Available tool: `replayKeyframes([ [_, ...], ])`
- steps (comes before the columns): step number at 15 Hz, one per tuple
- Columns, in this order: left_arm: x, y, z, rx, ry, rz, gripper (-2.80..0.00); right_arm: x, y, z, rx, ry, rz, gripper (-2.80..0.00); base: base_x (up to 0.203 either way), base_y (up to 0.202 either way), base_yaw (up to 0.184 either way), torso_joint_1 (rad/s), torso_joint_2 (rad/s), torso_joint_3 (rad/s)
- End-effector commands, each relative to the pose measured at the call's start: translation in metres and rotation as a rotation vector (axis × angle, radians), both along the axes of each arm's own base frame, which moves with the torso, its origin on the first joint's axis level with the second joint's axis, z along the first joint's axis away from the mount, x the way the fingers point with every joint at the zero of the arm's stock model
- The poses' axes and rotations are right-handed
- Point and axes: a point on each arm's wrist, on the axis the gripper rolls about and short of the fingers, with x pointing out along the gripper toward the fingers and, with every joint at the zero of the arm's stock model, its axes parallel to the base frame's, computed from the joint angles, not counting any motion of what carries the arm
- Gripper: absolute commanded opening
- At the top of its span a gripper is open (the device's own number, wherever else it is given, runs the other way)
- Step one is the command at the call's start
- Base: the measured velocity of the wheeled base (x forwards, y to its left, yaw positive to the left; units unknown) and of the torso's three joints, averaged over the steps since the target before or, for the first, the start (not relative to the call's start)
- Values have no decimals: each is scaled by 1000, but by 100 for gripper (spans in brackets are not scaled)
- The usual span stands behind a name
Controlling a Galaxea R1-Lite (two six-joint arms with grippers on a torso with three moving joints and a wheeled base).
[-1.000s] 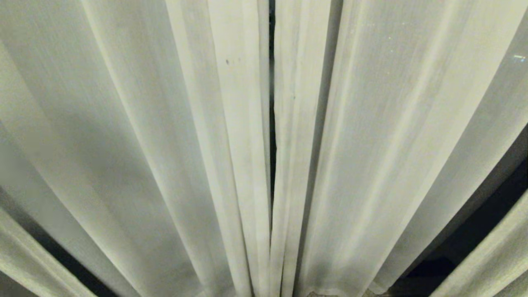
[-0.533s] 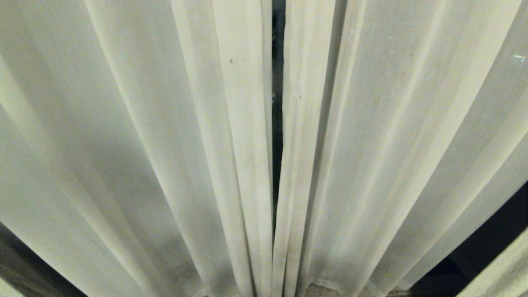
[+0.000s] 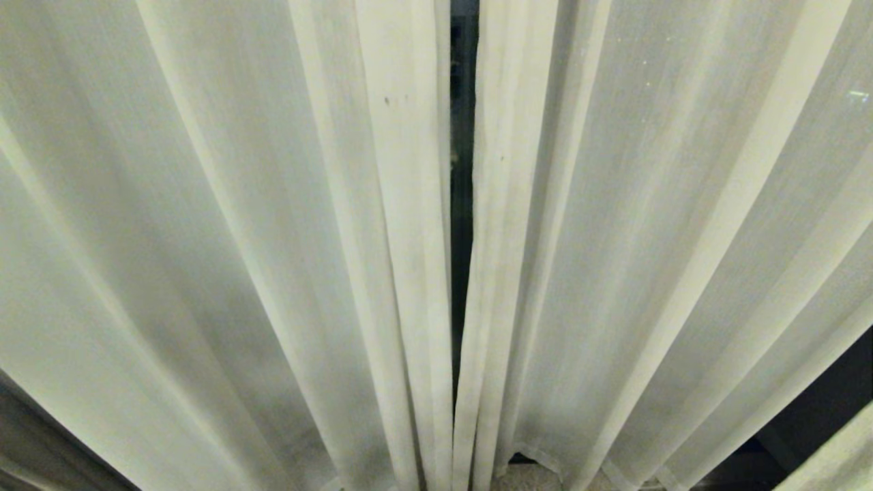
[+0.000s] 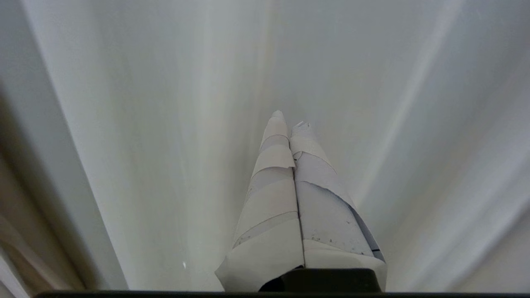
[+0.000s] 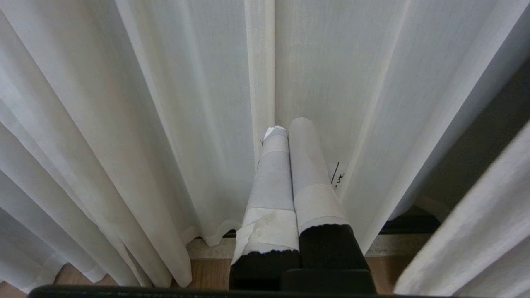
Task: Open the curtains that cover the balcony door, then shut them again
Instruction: Pull the outer curtains open on both sides
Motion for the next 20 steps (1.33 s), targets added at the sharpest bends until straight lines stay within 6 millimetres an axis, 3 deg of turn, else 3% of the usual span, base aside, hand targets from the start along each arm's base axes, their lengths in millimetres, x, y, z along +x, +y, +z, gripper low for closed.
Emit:
replayKeyframes([
  [1, -4, -5, -20, 1, 20, -36, -280, 0, 0, 0, 0, -1, 0, -280, 0, 0, 0, 0, 0, 0],
  [4, -6, -7, -42, -13, 120, -85, -280, 0, 0, 0, 0, -1, 0, -280, 0, 0, 0, 0, 0, 0],
  [9, -7, -7, -62, 73, 292, -358, -280, 0, 0, 0, 0, -1, 0, -280, 0, 0, 0, 0, 0, 0],
  [12, -7, -2, -82, 178, 350, -286, -280, 0, 0, 0, 0, -1, 0, -280, 0, 0, 0, 0, 0, 0],
  [17, -37, 0, -115, 219, 129, -195, -280, 0, 0, 0, 0, -1, 0, -280, 0, 0, 0, 0, 0, 0],
  [20, -39, 1, -121, 188, 121, -190, -280, 0, 0, 0, 0, -1, 0, -280, 0, 0, 0, 0, 0, 0],
])
